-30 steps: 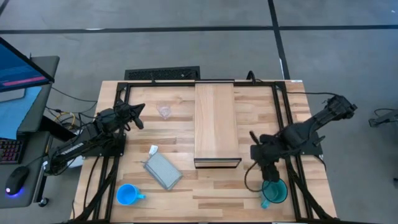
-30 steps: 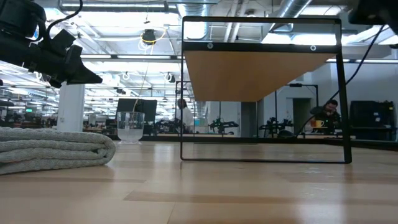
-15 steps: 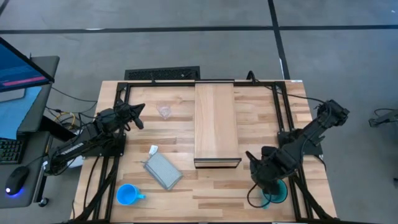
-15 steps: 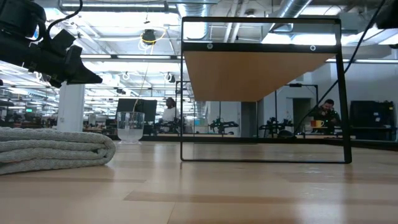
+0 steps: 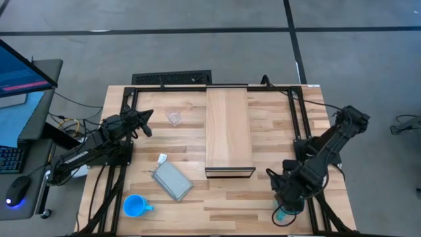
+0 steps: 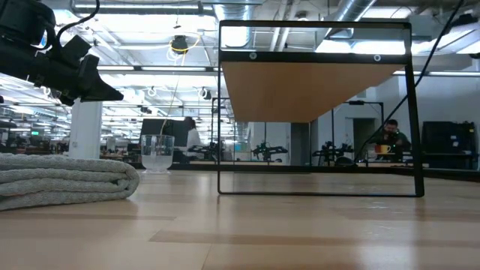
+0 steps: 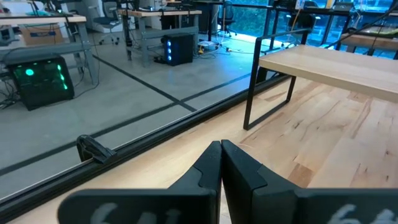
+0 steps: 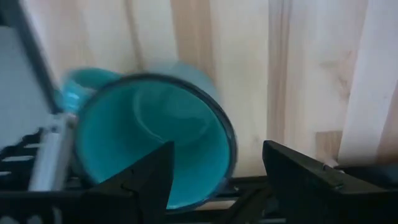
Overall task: Stack small to large cups/mugs on shelf
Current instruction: Put the blue mug on the shelf
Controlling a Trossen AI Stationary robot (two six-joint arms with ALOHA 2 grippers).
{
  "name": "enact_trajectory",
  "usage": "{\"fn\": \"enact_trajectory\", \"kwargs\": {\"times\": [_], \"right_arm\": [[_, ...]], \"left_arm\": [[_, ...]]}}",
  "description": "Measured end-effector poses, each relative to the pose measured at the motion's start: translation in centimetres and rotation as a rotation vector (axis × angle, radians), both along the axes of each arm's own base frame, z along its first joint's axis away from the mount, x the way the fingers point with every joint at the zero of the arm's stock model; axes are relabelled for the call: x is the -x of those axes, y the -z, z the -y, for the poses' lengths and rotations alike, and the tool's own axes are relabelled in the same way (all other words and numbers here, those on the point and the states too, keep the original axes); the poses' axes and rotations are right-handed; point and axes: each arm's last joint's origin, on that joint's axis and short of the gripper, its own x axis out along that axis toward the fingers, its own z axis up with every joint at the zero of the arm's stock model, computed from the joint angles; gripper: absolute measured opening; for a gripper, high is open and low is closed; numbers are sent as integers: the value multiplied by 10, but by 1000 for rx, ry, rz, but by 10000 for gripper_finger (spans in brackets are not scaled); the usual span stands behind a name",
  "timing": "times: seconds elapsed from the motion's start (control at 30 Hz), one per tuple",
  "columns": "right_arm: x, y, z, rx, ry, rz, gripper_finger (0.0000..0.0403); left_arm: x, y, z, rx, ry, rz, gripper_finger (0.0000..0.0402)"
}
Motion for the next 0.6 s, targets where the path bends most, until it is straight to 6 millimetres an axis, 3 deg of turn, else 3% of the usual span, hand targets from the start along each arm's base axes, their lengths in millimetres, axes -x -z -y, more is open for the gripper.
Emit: {"fn": "enact_trajectory", "kwargs": {"times": [0.17,0.6], "right_arm": [[8,14,2,47,-7,-36,266],[8,41,8,51,-30,-16,266]], "left_arm": [[0,0,0,1,0,1,0],[0,0,0,24,-5,24,0]]}}
